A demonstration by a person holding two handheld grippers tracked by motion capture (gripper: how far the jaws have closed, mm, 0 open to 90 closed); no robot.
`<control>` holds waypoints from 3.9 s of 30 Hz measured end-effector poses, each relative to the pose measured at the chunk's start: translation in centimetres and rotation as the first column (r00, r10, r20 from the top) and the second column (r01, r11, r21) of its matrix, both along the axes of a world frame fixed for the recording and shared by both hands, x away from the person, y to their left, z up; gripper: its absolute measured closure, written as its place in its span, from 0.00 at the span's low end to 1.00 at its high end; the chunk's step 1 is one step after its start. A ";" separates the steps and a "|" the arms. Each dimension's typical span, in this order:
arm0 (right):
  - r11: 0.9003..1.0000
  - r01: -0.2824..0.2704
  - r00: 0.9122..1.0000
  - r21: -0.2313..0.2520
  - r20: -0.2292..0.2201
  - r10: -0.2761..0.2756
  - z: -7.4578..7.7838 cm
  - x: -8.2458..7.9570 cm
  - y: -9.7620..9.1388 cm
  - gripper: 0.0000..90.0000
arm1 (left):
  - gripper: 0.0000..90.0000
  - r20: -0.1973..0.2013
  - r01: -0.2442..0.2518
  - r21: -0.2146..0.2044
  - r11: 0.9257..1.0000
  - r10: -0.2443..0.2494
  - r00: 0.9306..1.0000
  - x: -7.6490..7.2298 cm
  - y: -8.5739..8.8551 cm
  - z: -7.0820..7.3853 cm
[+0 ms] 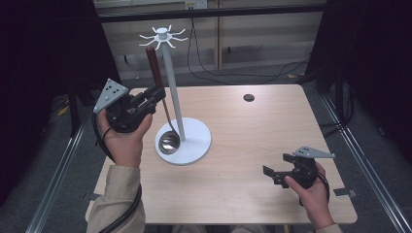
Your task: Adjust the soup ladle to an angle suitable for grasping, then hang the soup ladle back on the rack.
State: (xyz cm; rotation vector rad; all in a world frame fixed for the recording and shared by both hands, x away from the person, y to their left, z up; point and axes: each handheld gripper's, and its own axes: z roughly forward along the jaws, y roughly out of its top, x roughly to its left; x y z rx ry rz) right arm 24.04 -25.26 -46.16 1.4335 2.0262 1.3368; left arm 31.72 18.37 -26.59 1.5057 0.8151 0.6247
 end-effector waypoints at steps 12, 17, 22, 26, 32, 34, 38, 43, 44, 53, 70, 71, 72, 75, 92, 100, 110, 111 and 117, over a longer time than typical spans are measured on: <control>1.000 -0.006 1.000 0.004 0.002 0.006 0.0 0.0 0.0 0.02 | 0.83 0.020 -0.055 0.046 0.997 0.055 0.998 0.6 -0.7 0.5; 1.000 -0.002 1.000 0.006 0.005 0.002 0.1 0.0 0.0 0.02 | 0.83 0.008 -0.065 0.034 0.997 0.065 0.998 0.7 -0.4 0.3; 1.000 -0.006 1.000 0.006 0.003 0.006 0.0 0.0 0.0 0.02 | 0.83 0.002 -0.062 0.028 0.998 0.062 0.998 0.9 -0.5 0.2; 1.000 -0.005 1.000 0.007 0.005 0.005 0.1 0.0 0.0 0.02 | 0.83 -0.001 -0.061 0.034 0.998 0.061 0.998 1.1 -0.8 0.2; 1.000 -0.002 1.000 0.006 0.001 0.002 0.0 0.0 0.0 0.02 | 0.83 -0.006 -0.062 0.027 0.998 0.062 0.998 1.3 -0.9 0.1; 1.000 -0.004 1.000 0.008 0.003 0.004 0.1 0.0 0.0 0.02 | 0.83 -0.007 -0.064 0.026 0.998 0.064 0.998 1.4 -1.0 0.1; 1.000 -0.007 1.000 0.007 0.004 0.007 0.1 0.0 0.0 0.02 | 0.83 -0.008 -0.071 0.022 0.997 0.071 0.997 1.4 -1.2 0.0; 1.000 -0.010 1.000 0.004 0.003 0.010 0.1 0.0 0.1 0.02 | 0.83 -0.004 -0.074 0.017 0.997 0.074 0.997 1.6 -1.4 -0.1; 1.000 -0.010 1.000 0.002 0.003 0.010 0.1 0.0 0.1 0.02 | 0.83 -0.005 -0.073 0.019 0.997 0.073 0.997 1.6 -1.5 -0.1; 1.000 -0.009 1.000 0.009 0.002 0.009 0.2 -0.1 0.1 0.02 | 0.83 -0.008 -0.091 0.008 0.996 0.092 0.996 1.8 -1.7 -0.1; 1.000 -0.018 1.000 0.010 0.006 0.018 0.2 0.0 0.2 0.02 | 0.82 -0.016 -0.109 0.024 0.994 0.110 0.994 2.2 -2.0 0.2; 1.000 -0.018 1.000 0.009 0.004 0.018 0.2 0.0 0.2 0.02 | 0.82 -0.019 -0.114 0.013 0.993 0.114 0.993 2.4 -2.1 0.1; 1.000 -0.019 1.000 0.008 0.002 0.019 0.1 0.0 0.2 0.02 | 0.83 -0.025 -0.117 0.012 0.993 0.118 0.993 2.5 -2.2 -0.1; 1.000 -0.020 1.000 0.008 0.002 0.020 0.1 -0.1 0.2 0.02 | 0.83 -0.023 -0.120 0.005 0.993 0.120 0.992 2.7 -2.4 -0.3; 1.000 -0.016 1.000 0.004 0.002 0.016 0.2 -0.1 0.1 0.02 | 0.82 0.000 -0.116 -0.024 0.993 0.116 0.993 2.7 -2.4 -0.9; 1.000 -0.021 1.000 0.005 0.007 0.021 0.2 0.0 0.3 0.02 | 0.82 0.004 -0.116 -0.018 0.993 0.116 0.993 2.6 -2.2 -0.9; 1.000 -0.023 1.000 0.003 0.003 0.023 0.1 0.1 0.3 0.02 | 0.81 0.017 -0.117 -0.019 0.993 0.117 0.993 2.5 -2.0 -1.0; 1.000 -0.021 1.000 0.003 0.003 0.021 0.1 0.1 0.2 0.02 | 0.80 0.017 -0.118 -0.025 0.993 0.118 0.993 2.5 -1.9 -1.0; 1.000 -0.021 1.000 0.002 0.006 0.021 0.2 0.0 0.2 0.02 | 0.77 0.026 -0.126 -0.052 0.991 0.128 0.991 2.3 -1.7 -0.7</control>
